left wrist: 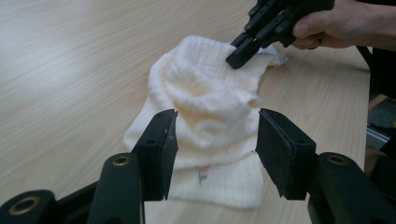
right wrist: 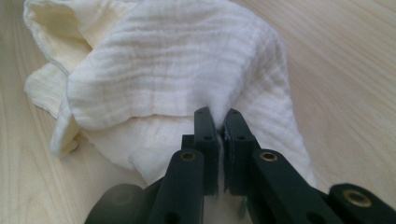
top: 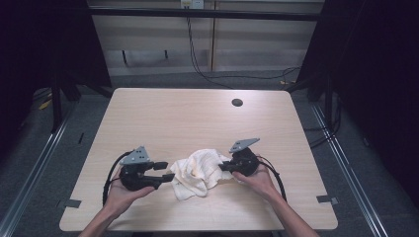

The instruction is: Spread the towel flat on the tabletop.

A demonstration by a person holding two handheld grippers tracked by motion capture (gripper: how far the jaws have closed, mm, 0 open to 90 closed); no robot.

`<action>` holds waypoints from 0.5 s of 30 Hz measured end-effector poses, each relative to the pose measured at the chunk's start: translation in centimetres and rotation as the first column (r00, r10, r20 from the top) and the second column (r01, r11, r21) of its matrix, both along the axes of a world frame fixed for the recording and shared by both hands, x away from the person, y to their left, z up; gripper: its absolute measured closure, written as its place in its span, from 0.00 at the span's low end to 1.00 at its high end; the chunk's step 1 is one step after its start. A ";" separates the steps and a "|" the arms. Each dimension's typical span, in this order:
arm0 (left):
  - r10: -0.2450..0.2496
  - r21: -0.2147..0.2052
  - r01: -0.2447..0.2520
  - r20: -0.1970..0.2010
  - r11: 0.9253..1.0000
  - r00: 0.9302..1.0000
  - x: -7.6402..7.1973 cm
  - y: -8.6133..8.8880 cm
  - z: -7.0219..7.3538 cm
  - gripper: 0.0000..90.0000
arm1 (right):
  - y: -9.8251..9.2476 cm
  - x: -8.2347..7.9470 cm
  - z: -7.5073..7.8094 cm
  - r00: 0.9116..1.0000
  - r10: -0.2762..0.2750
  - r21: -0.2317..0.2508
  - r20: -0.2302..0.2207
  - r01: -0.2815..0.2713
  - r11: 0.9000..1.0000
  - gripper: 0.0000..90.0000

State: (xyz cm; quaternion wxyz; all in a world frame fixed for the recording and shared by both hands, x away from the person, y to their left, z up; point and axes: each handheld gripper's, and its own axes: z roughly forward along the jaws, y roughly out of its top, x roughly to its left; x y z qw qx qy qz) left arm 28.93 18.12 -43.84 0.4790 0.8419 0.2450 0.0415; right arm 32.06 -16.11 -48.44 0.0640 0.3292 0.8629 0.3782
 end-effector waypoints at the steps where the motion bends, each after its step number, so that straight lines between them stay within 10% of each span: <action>1: -0.011 0.001 0.011 0.000 1.000 1.000 0.1 -0.6 0.1 0.52 | 0.2 0.0 0.0 1.000 0.004 0.006 0.001 -0.004 1.000 0.96; 6: -0.071 0.044 0.072 -0.013 0.996 0.997 0.4 -3.4 -0.8 0.54 | 1.3 -0.3 0.1 1.000 0.028 0.008 0.004 -0.028 1.000 0.96; 15: -0.070 0.155 0.072 -0.020 0.985 0.997 0.7 -3.3 -3.2 0.85 | 3.3 -1.1 0.0 0.998 0.069 0.017 0.000 -0.069 0.997 0.96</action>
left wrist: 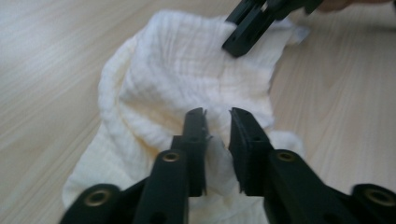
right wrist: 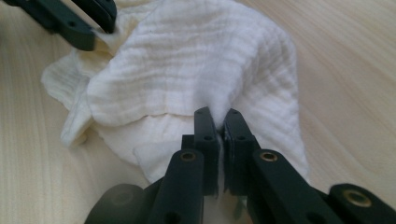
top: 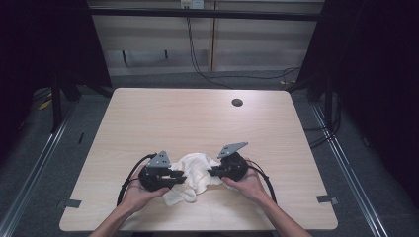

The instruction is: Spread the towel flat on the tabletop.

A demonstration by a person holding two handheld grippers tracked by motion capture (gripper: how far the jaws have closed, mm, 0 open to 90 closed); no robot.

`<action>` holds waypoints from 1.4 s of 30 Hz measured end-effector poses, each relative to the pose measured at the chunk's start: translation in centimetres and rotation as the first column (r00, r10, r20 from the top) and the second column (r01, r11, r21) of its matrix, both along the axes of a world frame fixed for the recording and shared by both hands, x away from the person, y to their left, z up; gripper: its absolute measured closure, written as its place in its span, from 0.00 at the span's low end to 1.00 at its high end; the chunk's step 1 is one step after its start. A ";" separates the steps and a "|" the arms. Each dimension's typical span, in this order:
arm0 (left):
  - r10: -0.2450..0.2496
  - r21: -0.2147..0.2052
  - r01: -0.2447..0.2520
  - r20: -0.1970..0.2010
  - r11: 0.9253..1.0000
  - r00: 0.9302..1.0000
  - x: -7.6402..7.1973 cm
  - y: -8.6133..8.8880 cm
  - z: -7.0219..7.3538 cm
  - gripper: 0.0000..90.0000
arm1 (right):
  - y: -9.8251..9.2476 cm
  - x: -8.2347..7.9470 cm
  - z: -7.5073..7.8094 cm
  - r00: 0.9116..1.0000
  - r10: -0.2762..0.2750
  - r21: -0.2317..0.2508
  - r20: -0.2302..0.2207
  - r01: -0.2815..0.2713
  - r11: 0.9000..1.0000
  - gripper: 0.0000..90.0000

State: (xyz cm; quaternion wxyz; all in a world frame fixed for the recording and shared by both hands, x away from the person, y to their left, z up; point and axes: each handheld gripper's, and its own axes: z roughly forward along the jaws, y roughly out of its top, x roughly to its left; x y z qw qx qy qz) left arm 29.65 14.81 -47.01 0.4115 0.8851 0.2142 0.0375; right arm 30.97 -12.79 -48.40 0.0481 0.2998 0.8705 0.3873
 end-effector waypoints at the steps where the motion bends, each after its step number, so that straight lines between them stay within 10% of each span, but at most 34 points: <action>1: 0.010 -0.006 -0.010 -0.009 1.000 1.000 0.0 0.2 -0.3 0.90 | 0.2 -0.2 0.0 1.000 -0.002 -0.002 -0.002 0.002 1.000 0.95; 6: 0.025 0.046 -0.025 -0.004 0.999 1.000 -0.3 1.8 -0.8 0.98 | 0.8 -0.7 -0.2 1.000 0.026 -0.017 -0.001 -0.026 1.000 0.94; 17: 0.052 0.008 -0.052 -0.003 0.999 0.999 -0.6 3.4 -0.5 0.97 | -0.9 -1.5 -0.4 1.000 -0.023 -0.033 0.013 0.024 0.999 0.64; 27: -0.065 -0.047 0.067 0.041 0.997 0.997 -2.1 -0.2 1.8 0.81 | -5.8 -2.5 0.8 0.993 -0.115 0.036 0.016 0.115 0.993 0.65; 42: -0.138 0.092 0.138 -0.005 0.986 0.990 -1.5 -1.1 -2.0 0.70 | -6.5 -3.6 -0.1 0.993 -0.114 0.021 0.012 0.114 0.993 0.67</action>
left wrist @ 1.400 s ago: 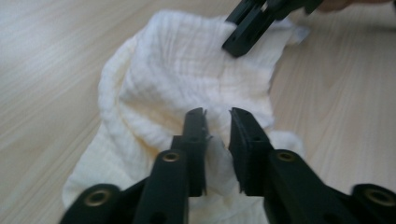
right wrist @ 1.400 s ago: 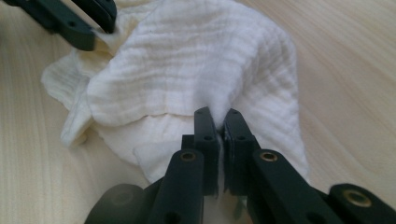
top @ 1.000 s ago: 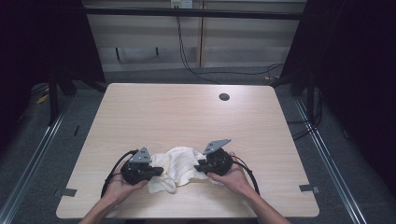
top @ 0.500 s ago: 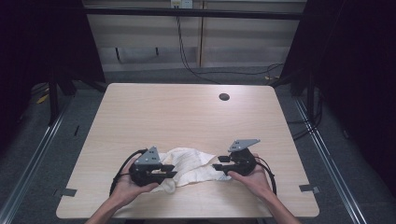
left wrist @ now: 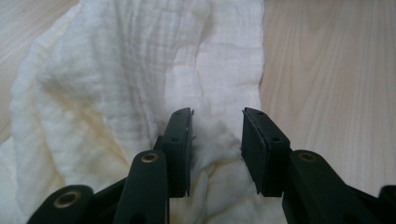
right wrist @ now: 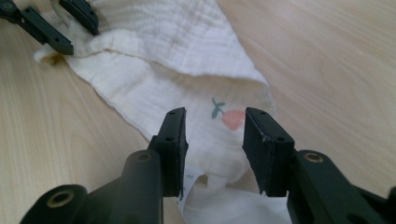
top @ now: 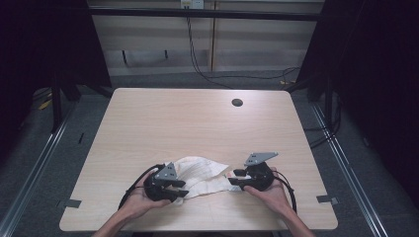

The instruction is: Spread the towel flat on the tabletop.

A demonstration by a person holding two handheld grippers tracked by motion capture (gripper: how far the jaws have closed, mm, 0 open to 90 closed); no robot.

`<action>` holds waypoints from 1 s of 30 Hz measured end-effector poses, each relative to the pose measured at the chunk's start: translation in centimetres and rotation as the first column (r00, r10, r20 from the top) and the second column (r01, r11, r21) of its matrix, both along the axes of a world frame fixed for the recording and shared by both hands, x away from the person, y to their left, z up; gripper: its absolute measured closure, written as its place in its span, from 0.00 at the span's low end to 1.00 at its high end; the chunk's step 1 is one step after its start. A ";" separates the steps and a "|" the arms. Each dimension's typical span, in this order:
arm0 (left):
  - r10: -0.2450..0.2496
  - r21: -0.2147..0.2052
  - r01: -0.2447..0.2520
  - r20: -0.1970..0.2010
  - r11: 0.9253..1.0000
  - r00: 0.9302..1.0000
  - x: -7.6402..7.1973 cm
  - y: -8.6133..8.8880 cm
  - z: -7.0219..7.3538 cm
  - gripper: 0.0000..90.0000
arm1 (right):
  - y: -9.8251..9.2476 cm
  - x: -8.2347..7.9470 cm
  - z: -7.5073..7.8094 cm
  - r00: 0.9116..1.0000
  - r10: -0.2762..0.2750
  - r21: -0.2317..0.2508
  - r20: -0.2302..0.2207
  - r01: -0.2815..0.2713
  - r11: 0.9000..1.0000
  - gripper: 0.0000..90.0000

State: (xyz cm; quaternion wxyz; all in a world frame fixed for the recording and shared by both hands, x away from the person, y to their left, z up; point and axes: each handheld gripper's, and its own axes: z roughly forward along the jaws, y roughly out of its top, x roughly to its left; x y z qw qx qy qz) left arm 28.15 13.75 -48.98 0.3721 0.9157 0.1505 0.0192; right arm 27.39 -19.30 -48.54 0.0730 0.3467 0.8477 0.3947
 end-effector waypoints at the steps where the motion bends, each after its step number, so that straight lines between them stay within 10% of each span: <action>1: 0.000 0.000 0.000 0.000 1.000 1.000 0.0 0.0 0.0 0.70 | 0.0 0.0 0.0 1.000 0.000 0.000 0.000 0.000 1.000 0.67; 19: -0.045 0.033 0.044 0.047 0.998 0.998 -0.8 -0.6 -0.2 0.86 | -1.8 0.2 -0.1 0.997 -0.071 -0.004 -0.014 0.071 0.997 0.66; 30: -0.005 -0.079 0.004 -0.008 0.997 1.000 -0.3 -0.6 1.1 0.97 | -1.2 -0.1 -0.1 0.999 -0.044 -0.023 -0.013 0.044 0.999 0.64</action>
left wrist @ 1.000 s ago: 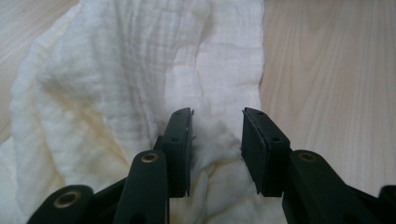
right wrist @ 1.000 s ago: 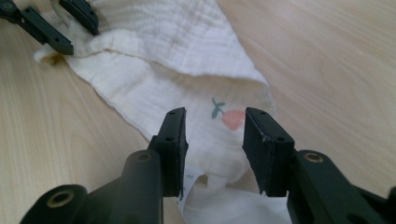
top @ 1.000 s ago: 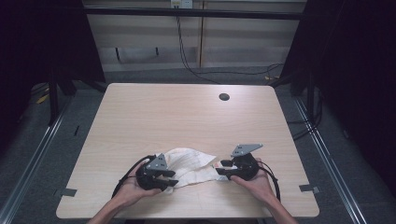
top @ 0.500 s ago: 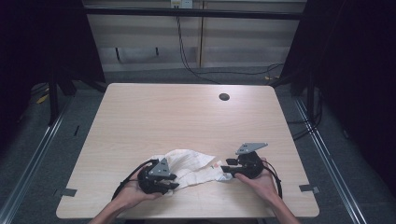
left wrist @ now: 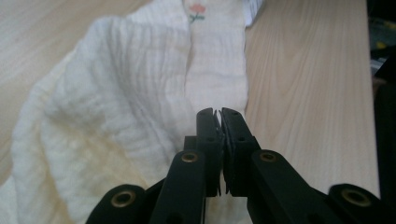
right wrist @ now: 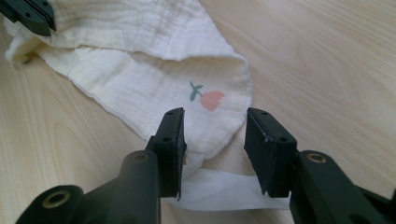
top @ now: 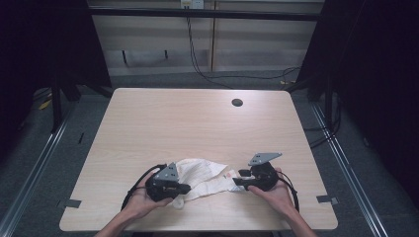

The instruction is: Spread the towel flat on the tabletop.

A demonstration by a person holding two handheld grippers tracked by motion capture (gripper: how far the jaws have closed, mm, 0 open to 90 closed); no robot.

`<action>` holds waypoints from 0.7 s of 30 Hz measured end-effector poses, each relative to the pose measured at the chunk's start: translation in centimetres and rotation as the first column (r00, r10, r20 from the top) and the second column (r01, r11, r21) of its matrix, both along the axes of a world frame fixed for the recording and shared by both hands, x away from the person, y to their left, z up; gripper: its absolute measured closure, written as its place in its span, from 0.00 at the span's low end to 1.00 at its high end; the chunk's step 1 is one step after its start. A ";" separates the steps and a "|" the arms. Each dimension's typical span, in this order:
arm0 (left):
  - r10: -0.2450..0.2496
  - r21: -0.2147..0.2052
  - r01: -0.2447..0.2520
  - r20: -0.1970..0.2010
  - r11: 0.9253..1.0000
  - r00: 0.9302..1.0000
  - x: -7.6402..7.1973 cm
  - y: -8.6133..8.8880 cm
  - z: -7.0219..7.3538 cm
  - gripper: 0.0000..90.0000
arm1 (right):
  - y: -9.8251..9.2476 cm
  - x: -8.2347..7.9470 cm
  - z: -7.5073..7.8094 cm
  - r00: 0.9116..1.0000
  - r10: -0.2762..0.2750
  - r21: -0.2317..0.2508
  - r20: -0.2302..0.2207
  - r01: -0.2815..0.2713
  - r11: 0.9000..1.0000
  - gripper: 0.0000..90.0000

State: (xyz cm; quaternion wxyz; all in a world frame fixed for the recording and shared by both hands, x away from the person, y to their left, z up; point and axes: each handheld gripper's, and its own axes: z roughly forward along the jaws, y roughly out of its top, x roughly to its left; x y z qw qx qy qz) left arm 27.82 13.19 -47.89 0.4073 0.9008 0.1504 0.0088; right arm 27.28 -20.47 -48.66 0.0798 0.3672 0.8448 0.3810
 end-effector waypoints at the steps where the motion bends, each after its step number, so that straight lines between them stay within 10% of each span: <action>1: 0.000 0.000 0.000 0.000 1.000 1.000 0.0 0.0 0.0 0.97 | 0.0 0.0 0.0 1.000 0.000 0.000 0.000 0.000 1.000 0.64; 21: 0.105 -0.181 -0.106 -0.014 0.978 0.994 1.8 3.2 2.9 0.98 | 0.6 -0.4 -0.8 1.000 0.010 -0.019 -0.025 -0.010 1.000 0.50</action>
